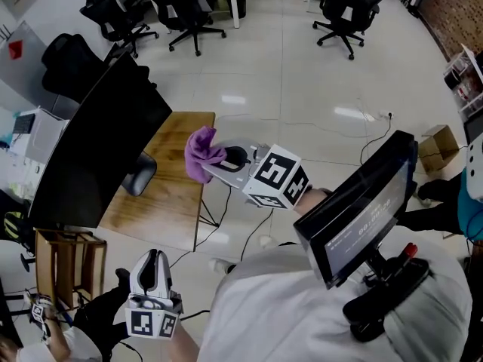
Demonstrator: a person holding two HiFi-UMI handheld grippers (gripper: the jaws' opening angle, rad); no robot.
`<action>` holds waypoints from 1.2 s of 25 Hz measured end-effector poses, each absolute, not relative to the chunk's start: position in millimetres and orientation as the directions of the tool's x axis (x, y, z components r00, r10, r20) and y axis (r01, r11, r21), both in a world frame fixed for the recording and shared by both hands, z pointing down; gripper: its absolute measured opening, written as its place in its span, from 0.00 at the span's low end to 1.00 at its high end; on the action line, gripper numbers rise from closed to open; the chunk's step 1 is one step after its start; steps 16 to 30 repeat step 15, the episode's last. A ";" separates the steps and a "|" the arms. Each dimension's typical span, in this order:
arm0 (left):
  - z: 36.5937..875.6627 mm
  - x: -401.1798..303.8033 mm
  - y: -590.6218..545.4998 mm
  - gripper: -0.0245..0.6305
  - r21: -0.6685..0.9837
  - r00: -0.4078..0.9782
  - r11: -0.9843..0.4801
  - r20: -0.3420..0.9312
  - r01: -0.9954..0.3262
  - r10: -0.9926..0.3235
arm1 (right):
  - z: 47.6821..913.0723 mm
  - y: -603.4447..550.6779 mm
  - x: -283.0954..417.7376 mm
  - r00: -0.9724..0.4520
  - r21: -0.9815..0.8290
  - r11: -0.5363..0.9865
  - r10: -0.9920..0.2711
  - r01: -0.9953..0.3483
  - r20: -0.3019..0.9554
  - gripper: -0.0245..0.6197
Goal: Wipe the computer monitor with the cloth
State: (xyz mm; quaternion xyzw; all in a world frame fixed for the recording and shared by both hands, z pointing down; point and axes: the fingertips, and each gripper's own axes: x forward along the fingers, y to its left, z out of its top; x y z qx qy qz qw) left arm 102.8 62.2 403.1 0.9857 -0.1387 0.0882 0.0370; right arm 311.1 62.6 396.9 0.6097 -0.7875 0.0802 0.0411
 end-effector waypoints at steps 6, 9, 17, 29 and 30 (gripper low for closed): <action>444.5 95.1 66.0 0.15 0.063 0.947 -0.957 0.177 -0.282 -0.267 | 431.3 62.4 299.2 -0.265 -0.051 0.260 -0.948 -0.964 0.174 0.12; 446.9 94.5 78.0 0.15 0.055 0.946 -0.957 0.177 -0.286 -0.273 | 434.5 72.2 296.4 -0.277 -0.051 0.272 -0.946 -0.961 0.171 0.12; 423.9 95.8 70.2 0.14 0.045 0.943 -0.956 0.182 -0.290 -0.278 | 416.6 64.0 294.0 -0.292 -0.061 0.285 -0.941 -0.956 0.172 0.12; 423.9 95.8 70.2 0.14 0.045 0.943 -0.956 0.182 -0.290 -0.278 | 416.6 64.0 294.0 -0.292 -0.061 0.285 -0.941 -0.956 0.172 0.12; 423.9 95.8 70.2 0.14 0.045 0.943 -0.956 0.182 -0.290 -0.278 | 416.6 64.0 294.0 -0.292 -0.061 0.285 -0.941 -0.956 0.172 0.12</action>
